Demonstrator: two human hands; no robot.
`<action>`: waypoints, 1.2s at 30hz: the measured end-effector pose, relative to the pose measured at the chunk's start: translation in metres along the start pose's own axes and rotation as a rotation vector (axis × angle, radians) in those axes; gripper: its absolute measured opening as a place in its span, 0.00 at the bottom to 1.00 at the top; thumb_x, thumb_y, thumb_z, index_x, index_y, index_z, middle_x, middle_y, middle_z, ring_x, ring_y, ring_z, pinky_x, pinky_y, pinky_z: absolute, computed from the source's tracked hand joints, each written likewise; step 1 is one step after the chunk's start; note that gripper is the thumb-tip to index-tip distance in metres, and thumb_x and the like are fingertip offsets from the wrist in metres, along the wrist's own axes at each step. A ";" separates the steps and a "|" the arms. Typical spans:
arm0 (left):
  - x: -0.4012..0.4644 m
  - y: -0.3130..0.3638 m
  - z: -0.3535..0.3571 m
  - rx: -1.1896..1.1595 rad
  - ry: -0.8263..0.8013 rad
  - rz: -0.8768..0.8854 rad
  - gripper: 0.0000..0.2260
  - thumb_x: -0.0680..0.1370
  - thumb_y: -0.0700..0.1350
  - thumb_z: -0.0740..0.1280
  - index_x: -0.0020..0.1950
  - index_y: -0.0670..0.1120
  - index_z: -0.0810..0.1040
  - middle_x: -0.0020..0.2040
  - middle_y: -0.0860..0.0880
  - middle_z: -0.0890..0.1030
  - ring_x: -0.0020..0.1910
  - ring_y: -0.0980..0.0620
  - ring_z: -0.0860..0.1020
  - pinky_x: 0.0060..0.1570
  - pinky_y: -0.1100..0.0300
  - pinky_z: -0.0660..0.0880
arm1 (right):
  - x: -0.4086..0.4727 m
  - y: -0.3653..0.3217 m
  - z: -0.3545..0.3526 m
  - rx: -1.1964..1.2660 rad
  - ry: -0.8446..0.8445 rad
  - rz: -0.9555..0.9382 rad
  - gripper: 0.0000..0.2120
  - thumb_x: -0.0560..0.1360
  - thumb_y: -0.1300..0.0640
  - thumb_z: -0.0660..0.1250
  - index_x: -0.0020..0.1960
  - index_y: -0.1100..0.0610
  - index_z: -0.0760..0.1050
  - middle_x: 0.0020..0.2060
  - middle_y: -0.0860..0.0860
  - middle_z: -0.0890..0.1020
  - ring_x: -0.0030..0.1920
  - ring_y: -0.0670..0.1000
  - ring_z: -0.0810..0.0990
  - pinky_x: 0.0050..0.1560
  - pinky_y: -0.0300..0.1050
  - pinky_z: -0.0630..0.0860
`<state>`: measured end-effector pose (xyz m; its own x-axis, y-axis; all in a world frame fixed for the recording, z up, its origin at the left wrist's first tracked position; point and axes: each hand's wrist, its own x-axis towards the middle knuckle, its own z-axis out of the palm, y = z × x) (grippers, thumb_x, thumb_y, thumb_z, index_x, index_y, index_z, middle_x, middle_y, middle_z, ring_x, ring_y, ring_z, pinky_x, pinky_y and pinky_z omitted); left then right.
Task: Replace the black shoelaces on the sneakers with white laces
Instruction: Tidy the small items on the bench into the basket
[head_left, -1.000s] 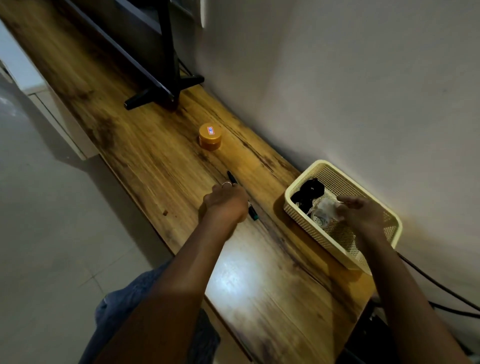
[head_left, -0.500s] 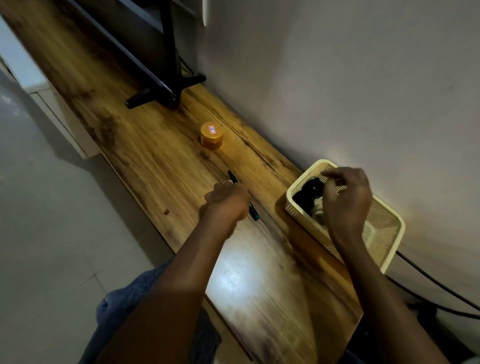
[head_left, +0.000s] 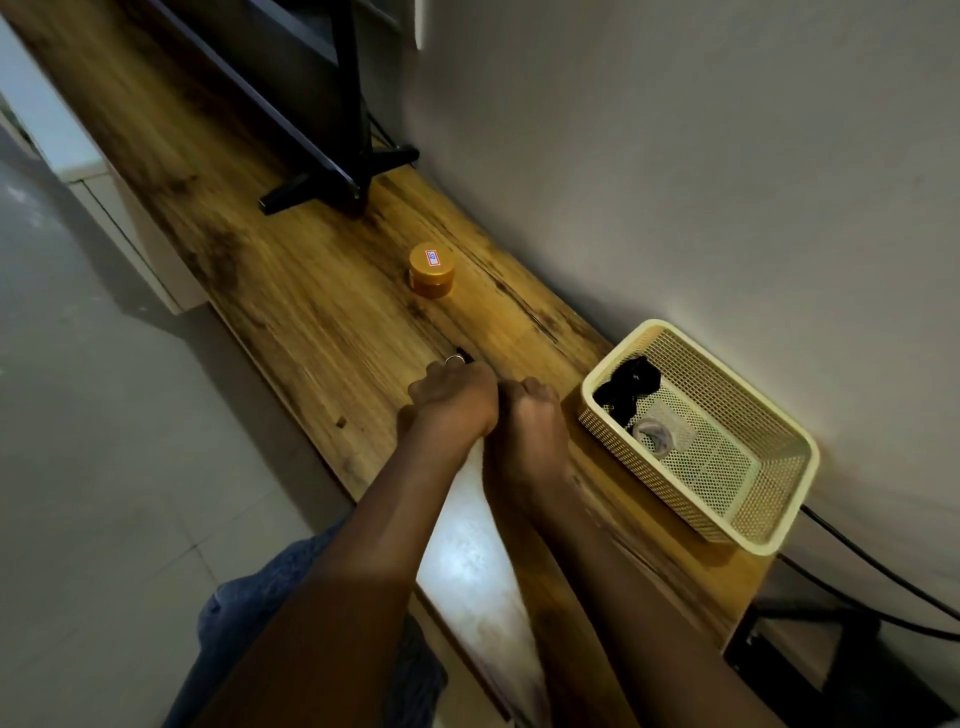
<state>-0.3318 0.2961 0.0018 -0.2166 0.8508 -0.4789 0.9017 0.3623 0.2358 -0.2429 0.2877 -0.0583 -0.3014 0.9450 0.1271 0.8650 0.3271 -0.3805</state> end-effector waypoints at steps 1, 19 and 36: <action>0.000 -0.001 0.000 -0.006 0.001 0.001 0.19 0.80 0.42 0.63 0.71 0.44 0.66 0.71 0.43 0.65 0.69 0.43 0.65 0.63 0.50 0.67 | 0.000 0.001 -0.002 0.017 0.006 0.014 0.17 0.76 0.64 0.66 0.64 0.58 0.74 0.58 0.57 0.78 0.58 0.55 0.73 0.56 0.49 0.74; -0.002 0.006 0.004 -0.113 -0.014 0.155 0.18 0.82 0.49 0.59 0.71 0.45 0.67 0.71 0.43 0.66 0.70 0.42 0.63 0.65 0.47 0.64 | -0.011 0.128 -0.109 -0.059 0.203 0.348 0.13 0.73 0.72 0.66 0.54 0.64 0.82 0.47 0.63 0.84 0.44 0.62 0.81 0.41 0.47 0.72; -0.001 0.007 0.008 -0.092 -0.048 0.190 0.22 0.82 0.51 0.60 0.74 0.46 0.64 0.73 0.43 0.63 0.71 0.42 0.62 0.64 0.48 0.63 | -0.012 0.153 -0.092 -0.179 0.208 0.381 0.18 0.72 0.71 0.67 0.60 0.63 0.78 0.55 0.64 0.81 0.54 0.65 0.79 0.50 0.54 0.75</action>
<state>-0.3223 0.2950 -0.0030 -0.0262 0.8886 -0.4579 0.8862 0.2326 0.4006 -0.0701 0.3273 -0.0336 0.1218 0.9728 0.1968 0.9596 -0.0647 -0.2738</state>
